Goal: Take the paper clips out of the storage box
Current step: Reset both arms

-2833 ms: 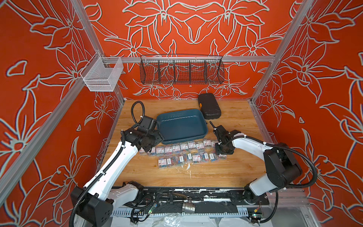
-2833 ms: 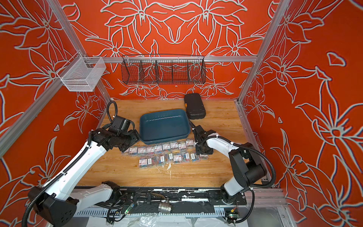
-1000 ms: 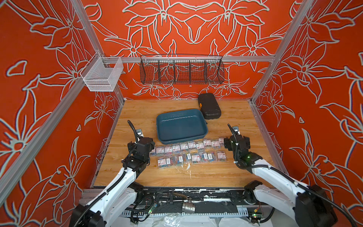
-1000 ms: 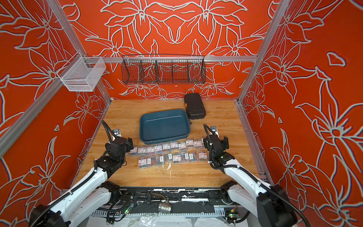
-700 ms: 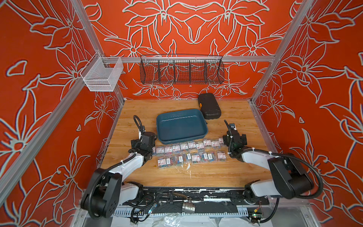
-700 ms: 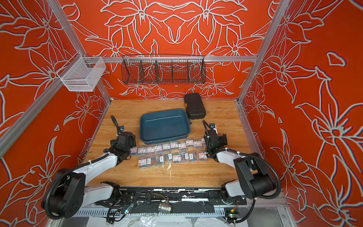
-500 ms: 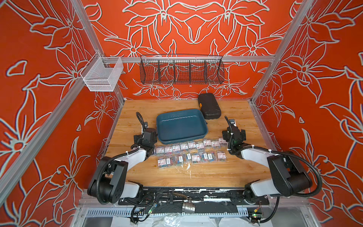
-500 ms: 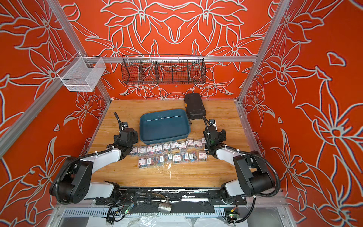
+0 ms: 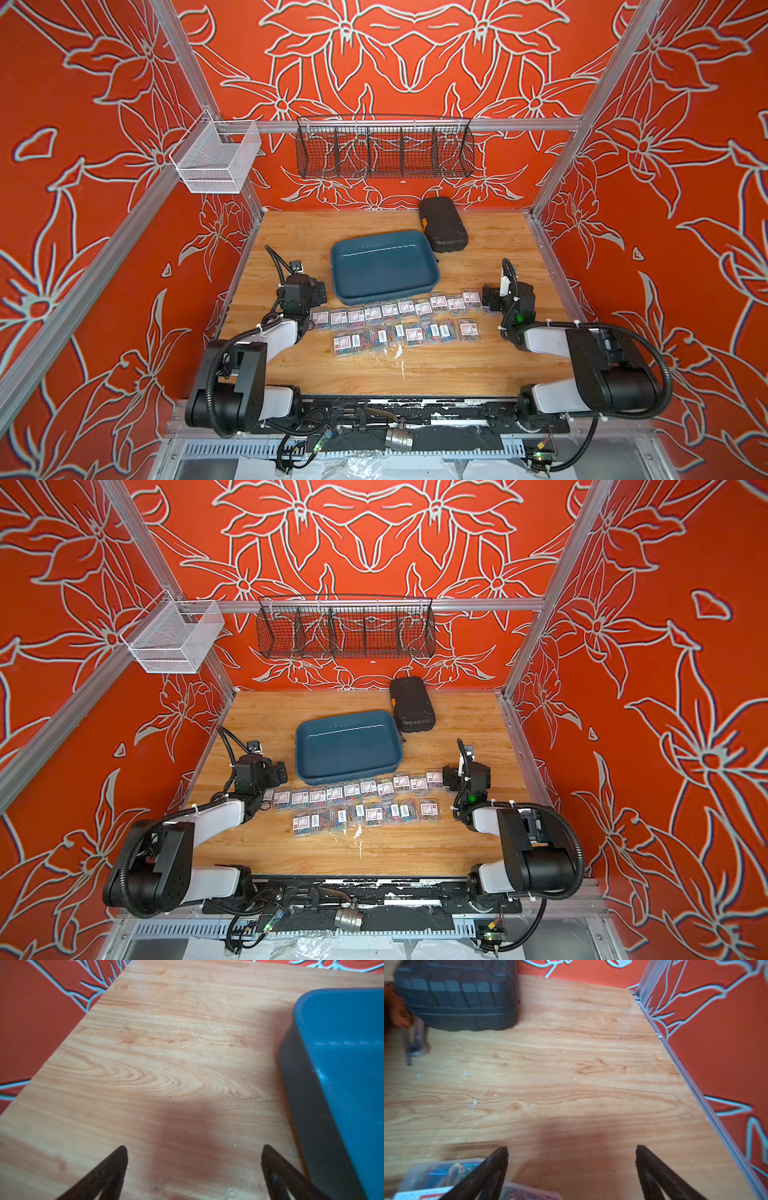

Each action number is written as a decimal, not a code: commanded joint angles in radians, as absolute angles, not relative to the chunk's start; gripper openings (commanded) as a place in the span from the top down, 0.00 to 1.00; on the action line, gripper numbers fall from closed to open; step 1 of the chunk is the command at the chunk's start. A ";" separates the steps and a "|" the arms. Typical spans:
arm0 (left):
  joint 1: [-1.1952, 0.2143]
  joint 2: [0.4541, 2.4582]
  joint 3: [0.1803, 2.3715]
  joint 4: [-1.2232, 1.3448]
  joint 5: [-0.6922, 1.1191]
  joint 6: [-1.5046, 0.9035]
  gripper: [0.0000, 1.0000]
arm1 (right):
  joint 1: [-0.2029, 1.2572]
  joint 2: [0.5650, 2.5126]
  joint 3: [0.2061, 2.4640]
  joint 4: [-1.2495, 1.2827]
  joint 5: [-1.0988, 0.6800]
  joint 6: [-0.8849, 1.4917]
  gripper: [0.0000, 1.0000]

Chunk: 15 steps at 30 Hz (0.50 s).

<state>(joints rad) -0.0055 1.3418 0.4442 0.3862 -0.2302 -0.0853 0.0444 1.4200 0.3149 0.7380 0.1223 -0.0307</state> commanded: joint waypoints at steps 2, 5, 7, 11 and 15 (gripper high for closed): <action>0.005 1.340 0.424 0.459 -0.152 -0.056 0.03 | 0.037 1.418 0.334 0.781 0.051 -0.019 0.02; 0.005 1.337 0.411 0.479 -0.157 -0.058 0.02 | 0.037 1.413 0.330 0.780 0.054 -0.023 0.02; 0.005 1.339 0.413 0.477 -0.157 -0.058 0.03 | 0.038 1.411 0.334 0.772 0.055 -0.021 0.02; 0.005 1.338 0.412 0.478 -0.156 -0.058 0.03 | 0.037 1.410 0.331 0.780 0.055 -0.024 0.02; 0.005 1.338 0.413 0.478 -0.156 -0.058 0.02 | 0.039 1.415 0.334 0.778 0.054 -0.023 0.02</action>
<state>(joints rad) 0.0002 1.3418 0.4145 0.4473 -0.1696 -0.0742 0.0422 1.4193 0.3176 0.7578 0.0677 -0.0223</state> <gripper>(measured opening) 0.975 0.977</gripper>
